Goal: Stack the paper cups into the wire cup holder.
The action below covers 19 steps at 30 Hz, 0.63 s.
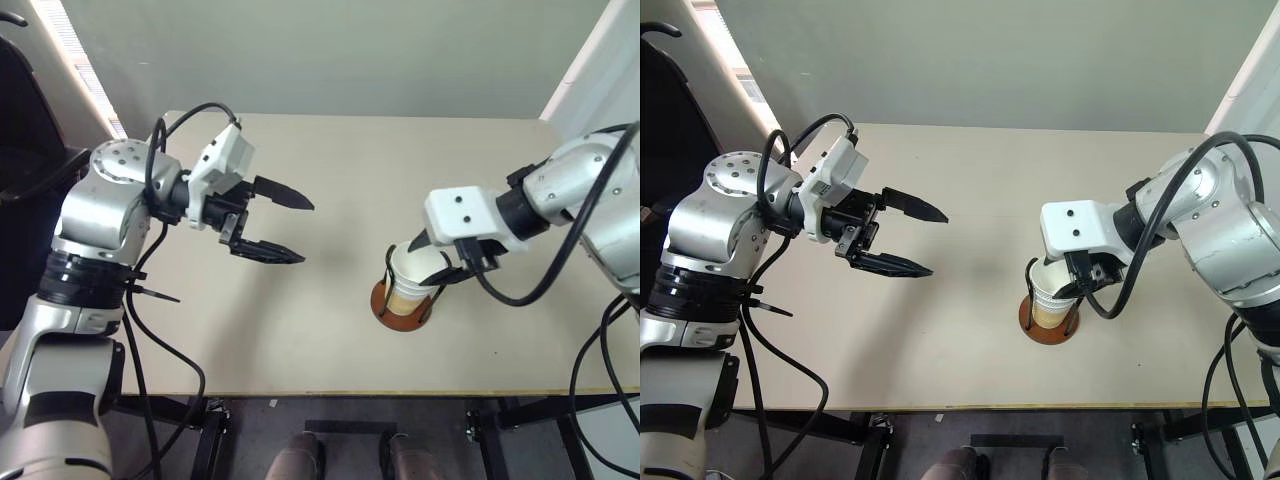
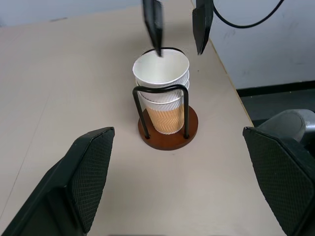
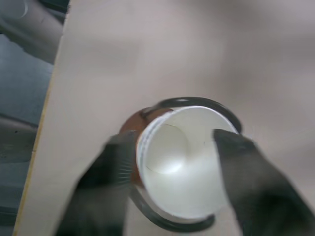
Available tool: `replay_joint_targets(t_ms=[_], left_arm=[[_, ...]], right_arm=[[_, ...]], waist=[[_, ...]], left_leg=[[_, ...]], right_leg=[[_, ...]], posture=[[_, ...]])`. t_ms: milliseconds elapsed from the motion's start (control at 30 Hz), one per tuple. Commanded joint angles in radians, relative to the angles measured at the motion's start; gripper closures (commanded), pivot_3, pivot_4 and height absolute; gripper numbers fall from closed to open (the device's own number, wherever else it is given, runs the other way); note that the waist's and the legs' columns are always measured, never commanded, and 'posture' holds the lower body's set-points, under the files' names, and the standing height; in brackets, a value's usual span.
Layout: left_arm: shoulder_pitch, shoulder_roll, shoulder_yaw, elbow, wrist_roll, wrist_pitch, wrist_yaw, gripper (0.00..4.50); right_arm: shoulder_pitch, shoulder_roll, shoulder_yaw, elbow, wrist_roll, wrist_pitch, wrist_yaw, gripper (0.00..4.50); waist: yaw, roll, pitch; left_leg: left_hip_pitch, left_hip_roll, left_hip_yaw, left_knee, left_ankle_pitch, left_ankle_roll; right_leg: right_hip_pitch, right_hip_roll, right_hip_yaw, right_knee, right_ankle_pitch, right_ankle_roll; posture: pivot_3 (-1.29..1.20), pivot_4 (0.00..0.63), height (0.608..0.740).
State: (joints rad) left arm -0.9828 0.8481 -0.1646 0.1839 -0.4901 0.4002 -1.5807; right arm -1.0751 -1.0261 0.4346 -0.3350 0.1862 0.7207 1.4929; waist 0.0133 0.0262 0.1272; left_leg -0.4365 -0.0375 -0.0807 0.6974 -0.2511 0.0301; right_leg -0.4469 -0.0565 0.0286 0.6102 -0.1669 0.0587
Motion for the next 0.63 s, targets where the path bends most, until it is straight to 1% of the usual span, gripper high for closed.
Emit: replay_joint_targets(t_ms=[33,133,233,333,400,467,633], left_arm=[[-0.019,0.017,0.006,-0.002,0.001,-0.012,-0.034,0.0],[-0.012,0.038,0.01,-0.008,-0.02,0.02,-0.034,0.0],[-0.001,0.051,0.029,-0.006,-0.024,0.038,-0.034,0.0],[0.02,0.065,0.055,0.0,-0.019,0.06,-0.015,0.0],[0.032,0.073,0.075,-0.004,-0.021,0.077,0.002,0.0],[0.048,0.077,0.1,-0.015,-0.026,0.097,0.028,0.0],[0.079,0.078,0.161,-0.029,-0.039,0.153,0.098,0.0]], right_arm=[[-0.059,-0.01,-0.116,0.01,0.061,0.094,-0.007,1.12],[-0.096,-0.014,-0.234,0.04,0.135,0.238,-0.061,1.12],[-0.077,-0.045,-0.347,0.05,0.195,0.355,-0.11,1.12],[0.021,-0.052,-0.473,0.067,0.216,0.407,-0.205,1.12],[0.091,-0.05,-0.53,0.062,0.227,0.419,-0.256,1.12],[0.192,-0.035,-0.587,0.061,0.227,0.403,-0.312,1.12],[0.415,0.035,-0.725,0.05,0.219,0.33,-0.457,1.12]], waist=[[0.0,0.0,0.0],[0.0,0.0,0.0],[0.002,0.0,0.0],[0.003,0.0,0.0],[0.003,0.0,0.0],[0.003,0.0,0.0],[0.003,0.0,0.0]], left_leg=[[0.0,0.0,0.0,0.0,0.0,0.0],[0.0,0.0,0.0,-0.001,0.0,0.0],[0.0,0.0,0.0,-0.002,0.0,-0.001],[0.0,0.0,0.0,-0.003,0.0,-0.002],[0.0,0.0,0.0,-0.003,0.0,-0.003],[0.0,0.0,0.0,-0.004,0.0,-0.004],[0.001,0.0,0.0,-0.006,0.001,-0.006]], right_leg=[[0.0,0.0,0.0,0.0,0.0,0.0],[-0.001,0.0,0.0,0.0,0.0,-0.001],[-0.001,0.0,0.0,0.0,-0.003,-0.005],[0.0,0.0,0.0,-0.001,-0.003,-0.006],[0.0,0.0,0.0,0.0,-0.003,-0.005],[-0.001,0.0,0.0,0.0,0.001,0.002],[-0.002,0.0,0.0,0.001,0.002,0.004]], posture=[[0.0,0.15,0.74],[0.0,0.15,0.74],[0.0,0.15,0.74],[0.0,0.15,0.74],[0.0,0.15,0.74],[0.0,0.15,0.74],[0.0,0.15,0.74]])
